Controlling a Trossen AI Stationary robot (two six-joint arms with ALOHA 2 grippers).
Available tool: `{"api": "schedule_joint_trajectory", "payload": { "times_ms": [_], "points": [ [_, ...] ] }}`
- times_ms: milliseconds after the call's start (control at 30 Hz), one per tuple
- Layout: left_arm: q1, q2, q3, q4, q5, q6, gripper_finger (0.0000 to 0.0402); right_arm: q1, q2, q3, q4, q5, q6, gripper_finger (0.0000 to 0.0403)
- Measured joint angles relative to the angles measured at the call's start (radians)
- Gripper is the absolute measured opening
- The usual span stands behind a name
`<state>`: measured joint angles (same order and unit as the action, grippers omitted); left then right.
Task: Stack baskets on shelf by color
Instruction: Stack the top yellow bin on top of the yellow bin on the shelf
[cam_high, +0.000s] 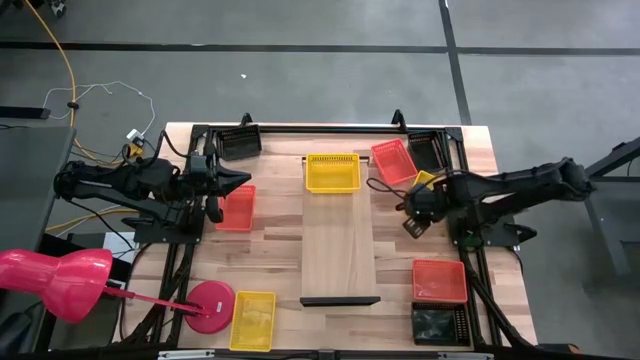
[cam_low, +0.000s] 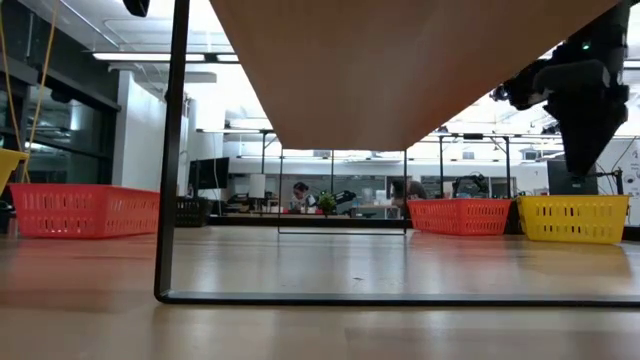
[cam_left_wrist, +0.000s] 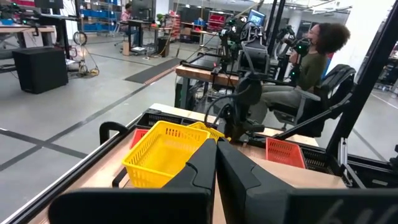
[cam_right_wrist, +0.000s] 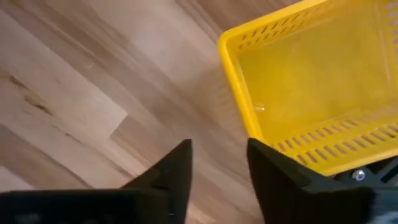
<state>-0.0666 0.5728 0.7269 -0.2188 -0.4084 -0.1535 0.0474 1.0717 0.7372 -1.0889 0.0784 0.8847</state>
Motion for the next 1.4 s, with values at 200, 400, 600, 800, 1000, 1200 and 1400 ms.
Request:
{"api": "schedule_joint_trajectory", "payload": {
  "times_ms": [200, 400, 600, 800, 1000, 1200, 1400],
  "points": [
    [0.0, 0.0, 0.0, 0.0, 0.0, 0.0, 0.0001, -0.065, 0.068, 0.0, 0.014, -0.001, -0.101, 0.0195],
    [0.0, 0.0, 0.0, 0.0, 0.0, 0.0, 0.0001, -0.105, 0.181, 0.0, 0.06, -0.003, -0.193, 0.0196],
    [0.0, 0.0, 0.0, -0.002, 0.001, -0.002, 0.0001, -0.114, 0.26, 0.0, 0.061, 0.023, -0.236, 0.0196],
    [0.0, 0.0, 0.0, -0.002, 0.001, -0.019, 0.0001, -0.114, 0.309, 0.0, 0.06, 0.024, -0.239, 0.0169],
    [0.0, 0.0, 0.0, -0.002, 0.001, -0.026, 0.0, -0.113, 0.327, 0.001, 0.059, 0.011, -0.261, 0.0043],
    [0.0, 0.0, 0.0, -0.003, 0.001, -0.026, 0.0, -0.095, 0.241, 0.093, -0.099, 0.024, -0.234, 0.0011],
    [0.0, 0.0, 0.0, -0.003, 0.001, -0.026, 0.0, -0.077, 0.176, 0.394, -0.298, 0.134, -0.193, 0.0002]
  ]
}}
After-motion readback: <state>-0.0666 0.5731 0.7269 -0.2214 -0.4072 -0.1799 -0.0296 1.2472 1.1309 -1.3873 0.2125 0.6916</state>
